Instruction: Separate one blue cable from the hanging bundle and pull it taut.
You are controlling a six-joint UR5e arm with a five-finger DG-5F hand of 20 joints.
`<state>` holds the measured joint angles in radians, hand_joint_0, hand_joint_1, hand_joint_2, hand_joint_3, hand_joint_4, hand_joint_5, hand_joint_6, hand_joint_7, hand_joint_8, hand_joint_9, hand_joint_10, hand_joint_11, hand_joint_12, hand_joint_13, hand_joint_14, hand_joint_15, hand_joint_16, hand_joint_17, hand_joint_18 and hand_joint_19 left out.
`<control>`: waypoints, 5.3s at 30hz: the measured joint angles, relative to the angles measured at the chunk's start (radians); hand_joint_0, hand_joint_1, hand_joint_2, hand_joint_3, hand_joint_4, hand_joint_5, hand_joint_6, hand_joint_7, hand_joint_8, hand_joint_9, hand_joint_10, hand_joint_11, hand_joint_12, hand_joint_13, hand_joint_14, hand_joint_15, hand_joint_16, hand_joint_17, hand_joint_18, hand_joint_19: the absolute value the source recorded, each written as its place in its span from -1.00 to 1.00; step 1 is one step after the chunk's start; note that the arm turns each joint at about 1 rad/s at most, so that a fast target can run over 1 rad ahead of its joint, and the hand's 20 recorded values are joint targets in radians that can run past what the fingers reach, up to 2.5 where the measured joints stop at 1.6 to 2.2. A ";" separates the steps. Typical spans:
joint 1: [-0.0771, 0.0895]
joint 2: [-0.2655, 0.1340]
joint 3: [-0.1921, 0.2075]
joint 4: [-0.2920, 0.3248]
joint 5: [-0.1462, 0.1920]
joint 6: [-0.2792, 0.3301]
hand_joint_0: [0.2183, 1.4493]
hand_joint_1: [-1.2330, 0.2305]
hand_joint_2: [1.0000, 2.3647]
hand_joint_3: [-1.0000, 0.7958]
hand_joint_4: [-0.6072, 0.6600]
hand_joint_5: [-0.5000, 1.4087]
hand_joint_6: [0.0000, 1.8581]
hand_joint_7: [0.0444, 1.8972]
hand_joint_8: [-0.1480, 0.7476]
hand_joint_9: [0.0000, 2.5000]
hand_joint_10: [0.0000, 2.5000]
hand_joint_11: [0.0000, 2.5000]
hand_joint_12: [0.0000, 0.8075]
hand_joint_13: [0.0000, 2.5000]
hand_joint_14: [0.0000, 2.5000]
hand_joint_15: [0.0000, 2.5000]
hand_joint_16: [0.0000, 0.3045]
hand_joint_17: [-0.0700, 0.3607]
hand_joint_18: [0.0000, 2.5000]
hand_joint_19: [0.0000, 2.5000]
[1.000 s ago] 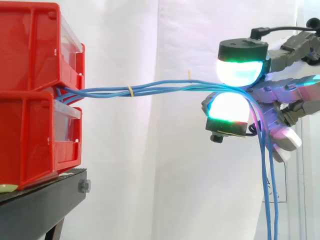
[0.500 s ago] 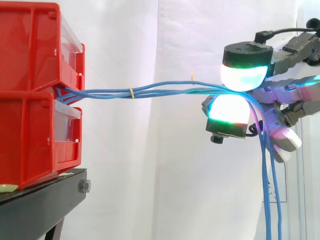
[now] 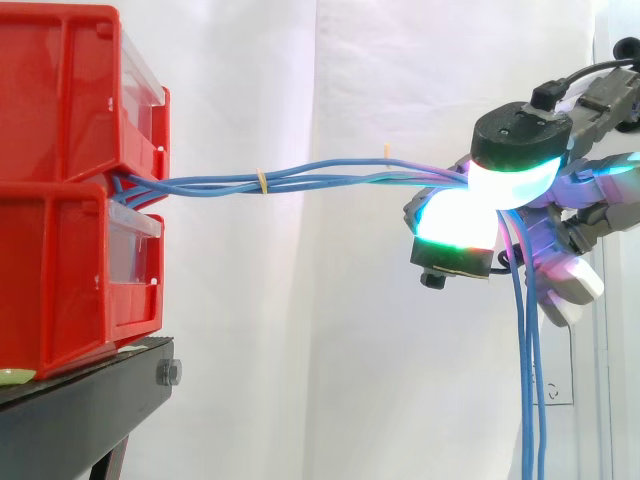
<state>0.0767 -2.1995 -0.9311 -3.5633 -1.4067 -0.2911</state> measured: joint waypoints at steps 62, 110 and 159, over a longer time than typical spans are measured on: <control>0.000 0.000 -0.008 0.001 0.000 0.003 -0.15 -0.26 -0.98 -0.30 0.03 -0.33 -0.46 0.32 -0.50 0.52 -0.99 -0.83 -0.43 0.02 -0.99 -0.68 -0.68 -0.17 -0.29 -0.50; -0.002 0.000 -0.008 0.001 0.001 0.016 -0.20 -0.22 -0.99 -0.38 0.02 -0.33 -0.46 0.32 -0.53 0.51 -0.99 -0.85 -0.46 0.01 -0.99 -0.68 -0.68 -0.17 -0.29 -0.51; -0.002 0.000 -0.009 0.001 0.000 0.016 -0.41 -0.06 -0.98 -0.30 0.09 -0.33 -0.46 0.34 -0.52 0.49 -0.99 -0.88 -0.43 0.01 -0.99 -0.68 -0.65 -0.12 -0.31 -0.49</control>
<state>0.0752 -2.1993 -0.9398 -3.5619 -1.4067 -0.2746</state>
